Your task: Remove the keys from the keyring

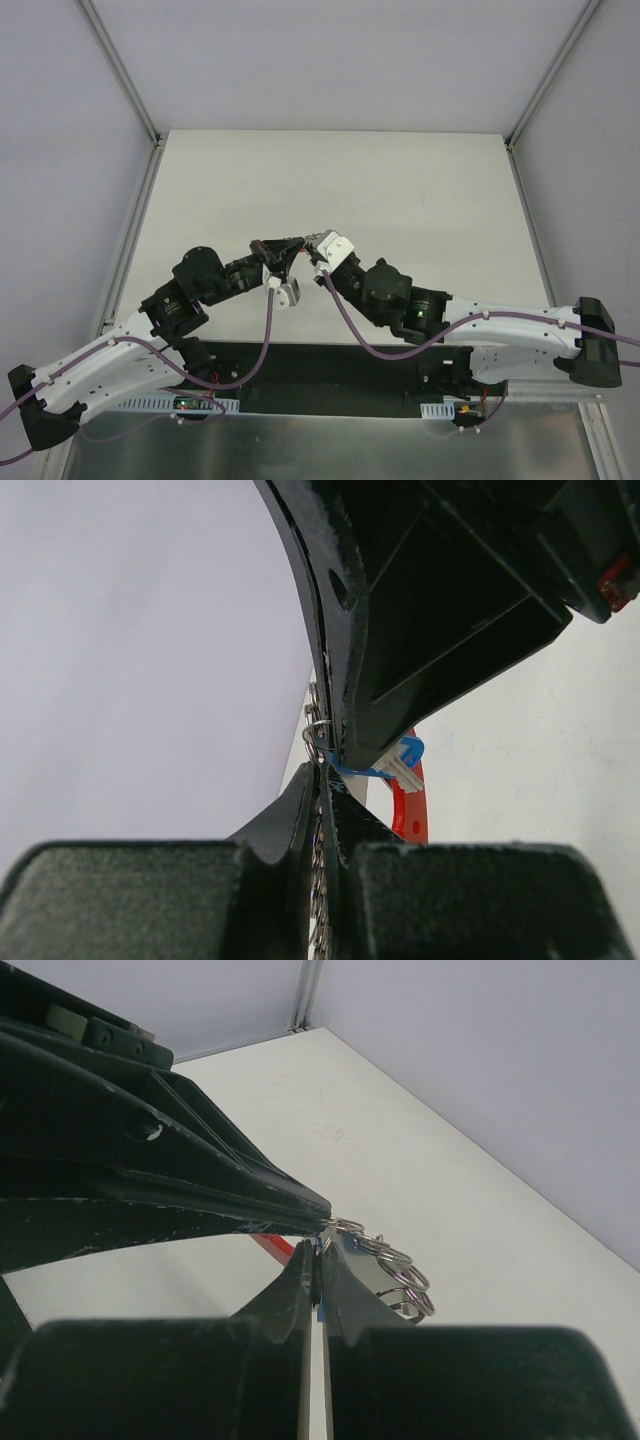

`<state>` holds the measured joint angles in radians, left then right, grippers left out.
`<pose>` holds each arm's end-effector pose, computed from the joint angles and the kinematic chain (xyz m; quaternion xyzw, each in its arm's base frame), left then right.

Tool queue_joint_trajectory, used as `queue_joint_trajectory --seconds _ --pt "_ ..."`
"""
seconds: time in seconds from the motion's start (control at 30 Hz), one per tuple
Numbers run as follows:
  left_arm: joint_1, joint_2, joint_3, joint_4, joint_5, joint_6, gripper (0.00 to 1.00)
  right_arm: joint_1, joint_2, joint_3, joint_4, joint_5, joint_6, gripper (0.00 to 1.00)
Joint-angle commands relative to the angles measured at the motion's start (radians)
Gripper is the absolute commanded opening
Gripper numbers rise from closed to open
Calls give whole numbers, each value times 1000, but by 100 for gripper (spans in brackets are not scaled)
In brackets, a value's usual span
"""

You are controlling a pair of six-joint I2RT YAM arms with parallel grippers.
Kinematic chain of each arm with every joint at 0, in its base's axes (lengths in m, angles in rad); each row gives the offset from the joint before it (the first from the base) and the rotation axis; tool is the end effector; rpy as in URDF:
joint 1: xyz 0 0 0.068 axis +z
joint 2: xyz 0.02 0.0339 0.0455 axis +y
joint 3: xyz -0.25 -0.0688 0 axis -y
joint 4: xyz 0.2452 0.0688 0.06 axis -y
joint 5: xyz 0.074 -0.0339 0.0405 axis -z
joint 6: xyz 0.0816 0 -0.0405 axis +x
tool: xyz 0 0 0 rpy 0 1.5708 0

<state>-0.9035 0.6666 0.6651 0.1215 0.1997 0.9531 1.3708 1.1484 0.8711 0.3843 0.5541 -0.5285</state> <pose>0.1245 -0.1841 0.3461 0.5732 0.3358 -0.0477 0.7459 0.1041 0.2976 0.3474 -0.4043 0.5396 0.1257 0.7277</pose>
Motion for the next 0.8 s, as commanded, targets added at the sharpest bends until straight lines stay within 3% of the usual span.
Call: queue_joint_trajectory --seconds 0.0,0.77 --pt "5 -2 56 69 -34 -40 0 14 7 34 15 -14 38 1" --pt "37 18 83 72 -25 -116 0 39 68 28 51 -40 41 1"
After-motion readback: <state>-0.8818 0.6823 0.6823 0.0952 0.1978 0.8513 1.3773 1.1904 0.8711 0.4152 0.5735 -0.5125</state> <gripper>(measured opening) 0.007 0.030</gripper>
